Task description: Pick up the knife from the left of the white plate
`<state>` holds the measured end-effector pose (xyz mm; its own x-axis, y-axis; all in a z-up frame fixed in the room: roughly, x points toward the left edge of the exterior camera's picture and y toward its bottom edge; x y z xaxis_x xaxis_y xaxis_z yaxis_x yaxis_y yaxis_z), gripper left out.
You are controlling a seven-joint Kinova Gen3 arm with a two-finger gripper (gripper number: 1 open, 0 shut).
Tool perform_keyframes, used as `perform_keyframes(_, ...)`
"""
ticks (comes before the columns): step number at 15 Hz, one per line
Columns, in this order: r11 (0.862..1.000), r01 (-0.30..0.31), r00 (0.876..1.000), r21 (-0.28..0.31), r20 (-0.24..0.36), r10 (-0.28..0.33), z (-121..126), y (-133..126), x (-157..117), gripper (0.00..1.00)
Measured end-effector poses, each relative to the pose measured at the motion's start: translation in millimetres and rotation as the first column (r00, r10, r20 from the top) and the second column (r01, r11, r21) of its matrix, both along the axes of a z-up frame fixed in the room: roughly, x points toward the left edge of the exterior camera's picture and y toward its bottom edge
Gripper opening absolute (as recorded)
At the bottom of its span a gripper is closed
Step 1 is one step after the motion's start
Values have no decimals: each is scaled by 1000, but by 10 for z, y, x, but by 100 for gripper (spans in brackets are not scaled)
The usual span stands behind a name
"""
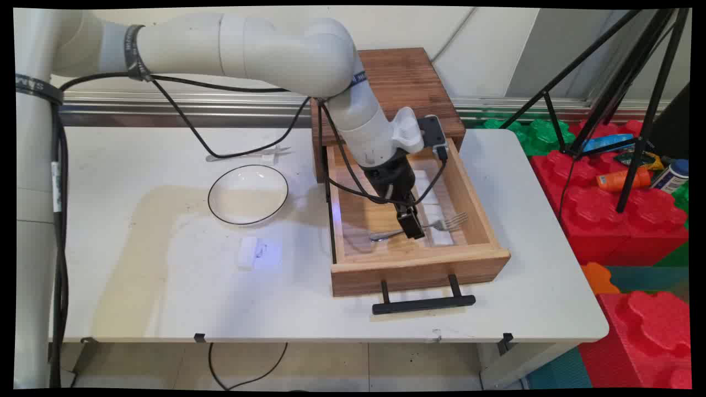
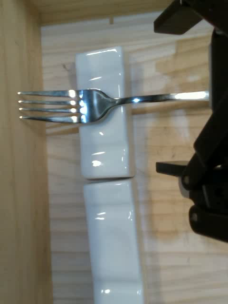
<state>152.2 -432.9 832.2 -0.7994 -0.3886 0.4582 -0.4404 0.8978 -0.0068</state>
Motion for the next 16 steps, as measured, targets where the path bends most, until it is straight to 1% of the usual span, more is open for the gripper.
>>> perform_keyframes(4,999,13,999,-41,-33,-14,209,80,166,100)
perform_keyframes(7,997,16,997,-78,-69,-21,456,164,389,100)
perform_keyframes(10,995,14,996,-103,-84,-23,633,232,598,100)
perform_keyframes(14,991,-1,996,-131,-84,-10,871,351,997,100)
perform_keyframes(16,989,-13,997,-146,-82,1,1009,436,1273,100)
